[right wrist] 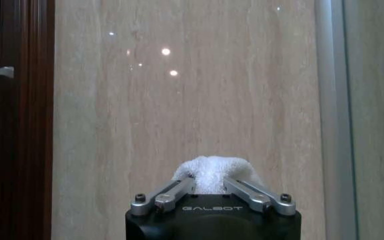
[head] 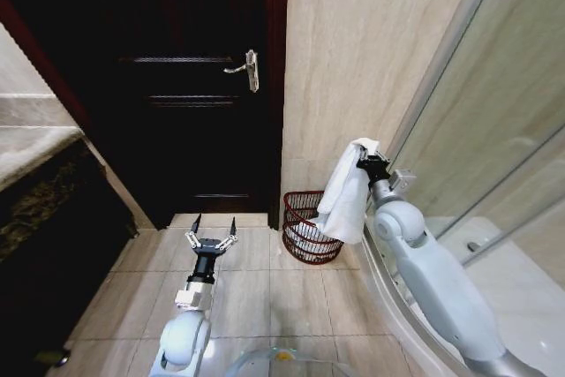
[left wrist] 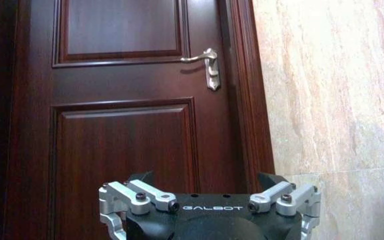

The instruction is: Discard the used towel into the hamper.

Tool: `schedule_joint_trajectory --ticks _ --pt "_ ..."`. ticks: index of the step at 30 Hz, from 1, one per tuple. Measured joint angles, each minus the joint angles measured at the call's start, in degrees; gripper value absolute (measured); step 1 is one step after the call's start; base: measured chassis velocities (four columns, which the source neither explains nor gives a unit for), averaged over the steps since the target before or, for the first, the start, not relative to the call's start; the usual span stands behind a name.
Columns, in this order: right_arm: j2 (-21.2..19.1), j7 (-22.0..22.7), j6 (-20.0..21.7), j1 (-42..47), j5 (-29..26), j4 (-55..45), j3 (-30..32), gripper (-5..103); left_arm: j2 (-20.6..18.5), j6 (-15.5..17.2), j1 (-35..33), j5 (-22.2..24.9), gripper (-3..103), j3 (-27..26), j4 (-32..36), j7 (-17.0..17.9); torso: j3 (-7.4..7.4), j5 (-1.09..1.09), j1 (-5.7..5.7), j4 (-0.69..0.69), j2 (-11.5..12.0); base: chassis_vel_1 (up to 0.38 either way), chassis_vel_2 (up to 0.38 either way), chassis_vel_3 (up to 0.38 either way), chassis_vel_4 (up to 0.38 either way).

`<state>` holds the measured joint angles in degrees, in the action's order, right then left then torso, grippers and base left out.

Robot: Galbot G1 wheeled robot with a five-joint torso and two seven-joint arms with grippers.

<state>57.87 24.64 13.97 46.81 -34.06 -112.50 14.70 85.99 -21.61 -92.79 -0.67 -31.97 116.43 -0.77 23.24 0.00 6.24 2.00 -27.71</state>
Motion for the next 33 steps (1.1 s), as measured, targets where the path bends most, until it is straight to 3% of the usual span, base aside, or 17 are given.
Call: schedule_joint_trajectory --ticks 33 --pt "-1.13 0.03 0.1 5.21 -0.14 -4.62 3.23 3 1.02 -0.76 -1.17 -1.55 100 0.15 0.56 -0.38 -4.52 0.0 -2.79 0.0 7.31 -0.037 0.041 0.038 -0.036"
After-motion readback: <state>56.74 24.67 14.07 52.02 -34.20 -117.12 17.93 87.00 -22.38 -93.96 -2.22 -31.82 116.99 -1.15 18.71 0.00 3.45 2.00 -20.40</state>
